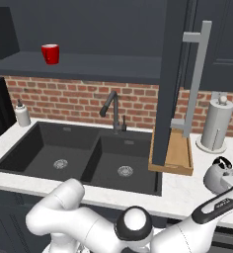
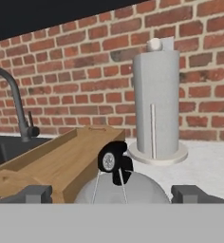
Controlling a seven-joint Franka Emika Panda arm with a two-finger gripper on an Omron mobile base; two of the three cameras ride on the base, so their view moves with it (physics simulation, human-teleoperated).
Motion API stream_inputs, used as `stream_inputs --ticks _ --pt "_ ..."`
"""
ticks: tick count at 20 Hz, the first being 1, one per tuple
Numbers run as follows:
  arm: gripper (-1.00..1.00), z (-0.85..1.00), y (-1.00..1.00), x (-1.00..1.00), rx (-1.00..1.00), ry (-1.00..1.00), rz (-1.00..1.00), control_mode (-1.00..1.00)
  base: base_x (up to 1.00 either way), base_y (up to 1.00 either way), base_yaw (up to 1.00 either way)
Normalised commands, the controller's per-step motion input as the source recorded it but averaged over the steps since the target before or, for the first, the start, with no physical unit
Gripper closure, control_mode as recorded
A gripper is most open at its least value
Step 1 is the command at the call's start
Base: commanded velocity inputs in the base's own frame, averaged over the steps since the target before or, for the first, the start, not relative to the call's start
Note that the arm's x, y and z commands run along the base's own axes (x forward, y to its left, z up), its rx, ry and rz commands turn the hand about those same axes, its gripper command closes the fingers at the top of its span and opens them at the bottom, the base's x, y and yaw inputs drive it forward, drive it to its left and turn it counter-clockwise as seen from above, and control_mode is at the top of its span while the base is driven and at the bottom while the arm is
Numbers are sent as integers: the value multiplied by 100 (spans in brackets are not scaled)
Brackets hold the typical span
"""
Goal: Pick the kettle from the counter and place it on the tray. Then pick the mug from the cabinet and place it on the tray. Then close the cabinet doors.
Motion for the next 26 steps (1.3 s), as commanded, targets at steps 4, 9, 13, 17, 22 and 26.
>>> stream_inputs --ticks 4,9,13,17,22,26 --pt "-100 -2 12 16 0 0 0 -100 0 0 0" --pt "-100 -3 16 25 0 0 0 -100 0 0 0" --pt "-100 -7 7 37 0 0 0 -100 0 0 0" --pt "-100 -11 0 39 0 3 0 -100 0 0 0" --pt "-100 -9 -2 32 0 5 0 -100 0 0 0" --pt "-100 -10 -2 17 0 4 0 -100 0 0 0"
